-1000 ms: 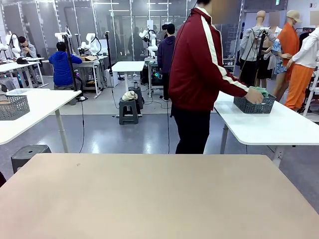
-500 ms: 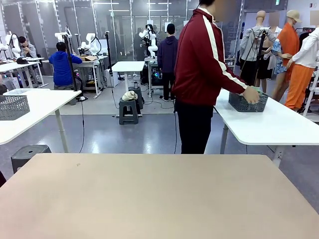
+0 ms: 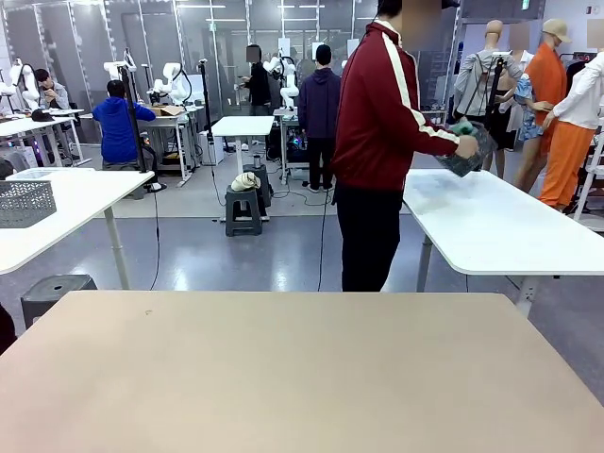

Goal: Fold the towels and place them in the basket.
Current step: When a person lays out a Towel with hook on the table, fold it in half twice.

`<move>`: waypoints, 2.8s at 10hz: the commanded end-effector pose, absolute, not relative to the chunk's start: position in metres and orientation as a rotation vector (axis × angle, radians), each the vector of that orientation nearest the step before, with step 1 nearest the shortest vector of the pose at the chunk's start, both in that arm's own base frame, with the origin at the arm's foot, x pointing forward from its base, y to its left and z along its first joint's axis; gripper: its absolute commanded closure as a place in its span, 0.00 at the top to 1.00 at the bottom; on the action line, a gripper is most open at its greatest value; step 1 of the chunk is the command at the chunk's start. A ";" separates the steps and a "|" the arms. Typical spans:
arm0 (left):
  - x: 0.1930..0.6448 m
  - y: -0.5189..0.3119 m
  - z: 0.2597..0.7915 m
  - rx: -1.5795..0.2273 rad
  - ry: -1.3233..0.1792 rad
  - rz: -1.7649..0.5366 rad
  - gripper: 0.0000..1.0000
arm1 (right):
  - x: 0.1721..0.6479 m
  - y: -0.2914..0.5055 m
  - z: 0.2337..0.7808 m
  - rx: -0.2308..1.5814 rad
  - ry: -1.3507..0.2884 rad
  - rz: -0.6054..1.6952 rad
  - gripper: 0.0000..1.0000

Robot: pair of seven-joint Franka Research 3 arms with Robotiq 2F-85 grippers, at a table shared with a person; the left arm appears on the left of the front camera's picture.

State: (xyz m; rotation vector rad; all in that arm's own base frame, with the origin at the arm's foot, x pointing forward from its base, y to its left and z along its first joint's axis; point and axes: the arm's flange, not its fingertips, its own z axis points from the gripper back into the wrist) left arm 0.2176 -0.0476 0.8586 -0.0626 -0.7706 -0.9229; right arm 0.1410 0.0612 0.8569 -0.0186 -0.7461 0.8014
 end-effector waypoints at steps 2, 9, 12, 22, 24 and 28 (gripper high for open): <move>0.216 -0.046 0.858 -0.063 -0.776 -0.922 1.00 | 0.139 0.060 0.857 -0.019 -0.751 0.802 1.00; 0.216 -0.046 0.858 -0.063 -0.776 -0.922 1.00 | 0.139 0.060 0.857 -0.019 -0.751 0.802 1.00; 0.216 -0.046 0.858 -0.063 -0.776 -0.922 1.00 | 0.139 0.060 0.857 -0.019 -0.751 0.802 1.00; 0.216 -0.046 0.858 -0.063 -0.776 -0.922 1.00 | 0.139 0.060 0.857 -0.019 -0.751 0.802 1.00; 0.216 -0.046 0.858 -0.063 -0.776 -0.922 1.00 | 0.139 0.060 0.857 -0.019 -0.751 0.802 1.00; 0.216 -0.046 0.858 -0.063 -0.776 -0.922 1.00 | 0.139 0.060 0.857 -0.019 -0.751 0.802 1.00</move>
